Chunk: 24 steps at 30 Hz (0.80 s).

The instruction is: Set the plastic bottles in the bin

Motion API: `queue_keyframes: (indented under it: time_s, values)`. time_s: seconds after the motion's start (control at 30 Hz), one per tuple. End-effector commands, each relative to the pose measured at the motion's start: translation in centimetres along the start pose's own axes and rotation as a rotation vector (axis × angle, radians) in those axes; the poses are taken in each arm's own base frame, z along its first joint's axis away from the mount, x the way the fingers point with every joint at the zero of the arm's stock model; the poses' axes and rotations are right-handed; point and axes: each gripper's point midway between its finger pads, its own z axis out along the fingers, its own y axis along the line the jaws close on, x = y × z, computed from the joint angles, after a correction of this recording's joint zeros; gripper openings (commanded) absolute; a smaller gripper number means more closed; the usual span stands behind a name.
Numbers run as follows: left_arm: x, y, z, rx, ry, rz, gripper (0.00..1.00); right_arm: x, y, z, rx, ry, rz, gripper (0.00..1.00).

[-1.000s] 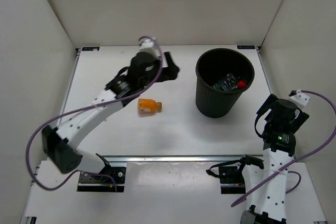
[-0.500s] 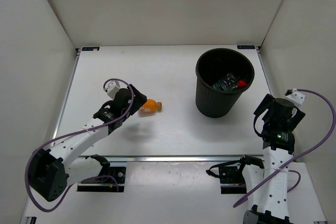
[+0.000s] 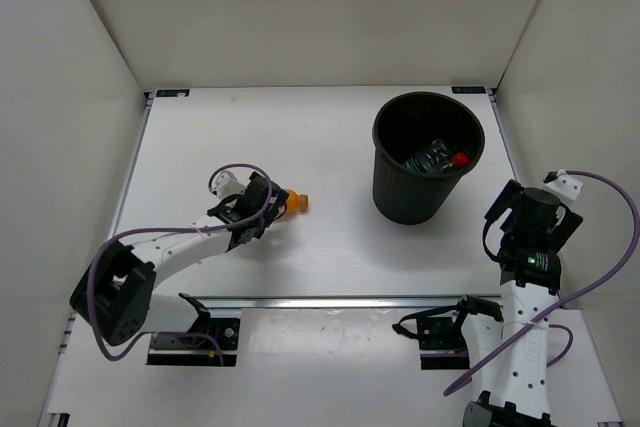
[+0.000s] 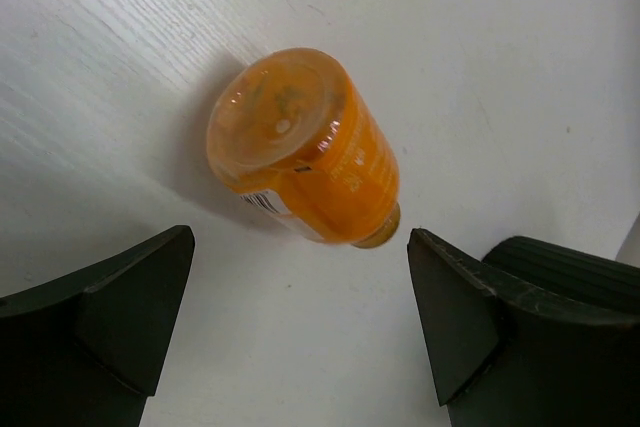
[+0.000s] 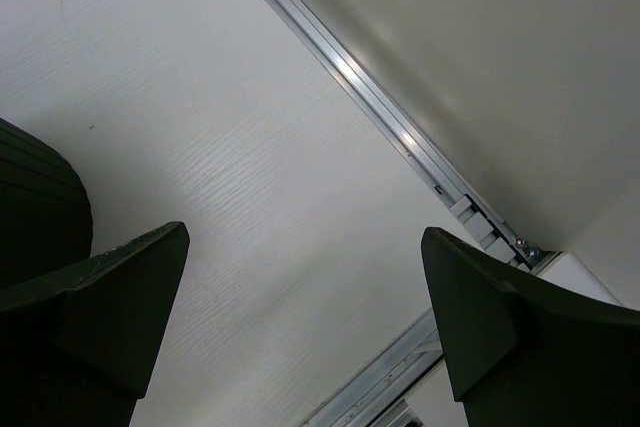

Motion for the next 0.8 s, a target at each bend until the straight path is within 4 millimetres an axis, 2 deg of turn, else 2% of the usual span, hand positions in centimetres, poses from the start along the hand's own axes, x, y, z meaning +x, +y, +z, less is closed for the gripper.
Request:
queue_keyframes:
  time_s: [0.0, 0.2, 0.23, 0.3, 0.53, 0.57, 0.63, 0.67, 0.77]
  values:
    - [-0.7, -1.5, 0.9, 0.009, -0.042, -0.081, 0.99, -0.7, -0.3, 0.1, 0.019, -0.03, 0.001, 1.0]
    - [-0.3, -2.4, 2.8, -0.02, -0.052, -0.071, 0.99, -1.2, -0.6, 0.1, 0.032, -0.046, -0.012, 1.0]
    - [-0.2, -2.2, 3.2, -0.028, -0.055, -0.075, 0.98, -0.6, -0.6, 0.3, 0.039, -0.029, -0.023, 1.0]
    - [0.0, -2.1, 4.1, -0.049, -0.061, -0.068, 0.99, -1.3, -0.7, 0.1, 0.041, -0.053, -0.014, 0.99]
    - [-0.3, -1.3, 6.3, -0.113, -0.049, -0.053, 0.98, -1.6, -1.0, 0.0, 0.055, -0.068, -0.019, 0.99]
    - [-0.1, -1.8, 6.2, -0.098, -0.048, -0.046, 0.95, -1.8, -1.0, -0.1, 0.056, -0.072, -0.021, 0.99]
    - [-0.5, -2.3, 6.1, -0.082, -0.068, -0.031, 0.81, -1.7, -1.0, -0.1, 0.058, -0.074, -0.023, 0.99]
    - [-0.6, -2.3, 5.9, -0.082, -0.075, -0.021, 0.69, -1.6, -1.0, -0.1, 0.056, -0.071, -0.027, 0.99]
    - [-1.4, -4.3, 4.8, -0.019, -0.106, 0.013, 0.52, -1.7, -1.1, -0.1, 0.068, -0.079, -0.026, 0.99]
